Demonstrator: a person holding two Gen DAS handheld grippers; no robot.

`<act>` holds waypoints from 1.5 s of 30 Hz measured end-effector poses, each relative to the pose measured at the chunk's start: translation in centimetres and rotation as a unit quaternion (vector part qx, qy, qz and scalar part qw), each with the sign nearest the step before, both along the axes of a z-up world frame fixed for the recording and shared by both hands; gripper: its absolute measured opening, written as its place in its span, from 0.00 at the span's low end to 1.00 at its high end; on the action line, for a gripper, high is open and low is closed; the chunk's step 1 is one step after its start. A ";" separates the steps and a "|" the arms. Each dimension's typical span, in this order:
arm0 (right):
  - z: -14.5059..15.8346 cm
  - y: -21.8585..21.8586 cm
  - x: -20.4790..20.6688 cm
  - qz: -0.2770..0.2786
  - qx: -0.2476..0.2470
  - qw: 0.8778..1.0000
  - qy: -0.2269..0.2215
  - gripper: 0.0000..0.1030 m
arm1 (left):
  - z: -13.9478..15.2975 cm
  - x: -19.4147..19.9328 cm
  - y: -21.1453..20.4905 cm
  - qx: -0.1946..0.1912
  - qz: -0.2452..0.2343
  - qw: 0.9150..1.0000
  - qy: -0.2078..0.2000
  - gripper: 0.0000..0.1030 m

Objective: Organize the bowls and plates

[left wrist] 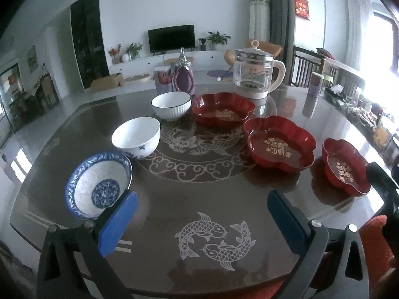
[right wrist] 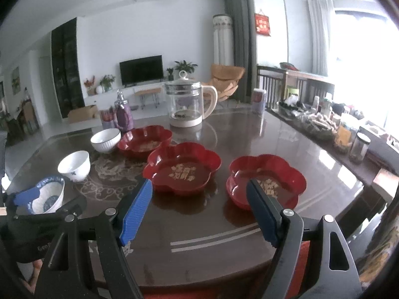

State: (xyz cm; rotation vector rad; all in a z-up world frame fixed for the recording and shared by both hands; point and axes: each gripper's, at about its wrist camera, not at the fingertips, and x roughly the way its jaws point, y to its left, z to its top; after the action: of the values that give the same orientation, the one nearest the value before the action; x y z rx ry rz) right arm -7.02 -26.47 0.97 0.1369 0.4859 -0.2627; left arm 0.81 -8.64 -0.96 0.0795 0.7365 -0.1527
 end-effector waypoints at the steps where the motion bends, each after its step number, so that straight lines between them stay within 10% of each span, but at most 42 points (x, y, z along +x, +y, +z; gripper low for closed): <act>1: -0.1 -0.1 0.1 0.001 0.003 1.000 0.000 0.78 | 0.0 0.0 0.0 -0.001 0.001 1.000 0.000 1.00; 45: -2.1 0.8 1.6 0.050 0.043 0.997 0.032 0.78 | -1.8 1.3 -0.1 -0.001 0.003 0.999 0.039 1.00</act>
State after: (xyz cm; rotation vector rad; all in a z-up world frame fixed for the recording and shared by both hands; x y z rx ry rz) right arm -5.47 -25.71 -1.10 0.1885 0.5669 -0.1490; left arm 2.09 -8.71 -2.74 0.0706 0.8146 -0.1513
